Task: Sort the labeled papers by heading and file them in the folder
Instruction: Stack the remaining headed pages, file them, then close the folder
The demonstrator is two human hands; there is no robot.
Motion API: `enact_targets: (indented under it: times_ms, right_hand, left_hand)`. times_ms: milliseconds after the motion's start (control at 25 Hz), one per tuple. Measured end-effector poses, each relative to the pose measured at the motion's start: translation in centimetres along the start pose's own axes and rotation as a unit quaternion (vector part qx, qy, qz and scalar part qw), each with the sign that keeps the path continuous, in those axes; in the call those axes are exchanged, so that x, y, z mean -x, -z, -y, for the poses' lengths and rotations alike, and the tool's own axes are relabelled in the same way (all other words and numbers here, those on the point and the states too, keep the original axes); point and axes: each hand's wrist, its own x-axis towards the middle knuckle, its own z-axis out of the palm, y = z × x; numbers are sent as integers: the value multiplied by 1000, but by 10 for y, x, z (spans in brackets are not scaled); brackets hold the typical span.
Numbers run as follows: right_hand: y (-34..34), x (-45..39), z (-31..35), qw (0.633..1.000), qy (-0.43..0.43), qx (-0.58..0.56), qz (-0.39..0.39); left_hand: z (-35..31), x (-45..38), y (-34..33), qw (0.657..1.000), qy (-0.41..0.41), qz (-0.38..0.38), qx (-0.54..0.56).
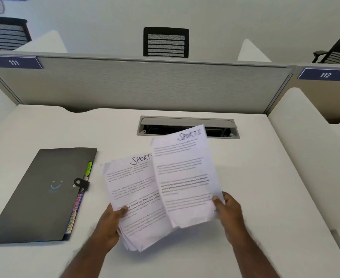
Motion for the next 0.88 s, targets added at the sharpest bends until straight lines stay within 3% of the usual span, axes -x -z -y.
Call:
enact_targets:
  times_ms: [240,400,600,680,760,880]
  right_hand:
    - [-50,24,-24,986,-21,116,115]
    - [-61,30,-32,965,-25,209,157]
    - [-49,42,-22,972,-17,230,42]
    - [-47,51,-14,981,-63,180,32]
    - [-47,61,-5,983,-162,46,72]
    - [-48,67,8,909,-309,-231,161]
  left_hand:
    - [6,9,-25,999,40,12,6]
    - [10,8,-27,997,35,25,-58]
    - [0,11,-31,1000,19,14,-14]
    - [-6,13,-37,999,-1,24,33]
    - [-10,16,-46,996,-22,31,75]
    - [-8,22,-62,991,-38,63,110]
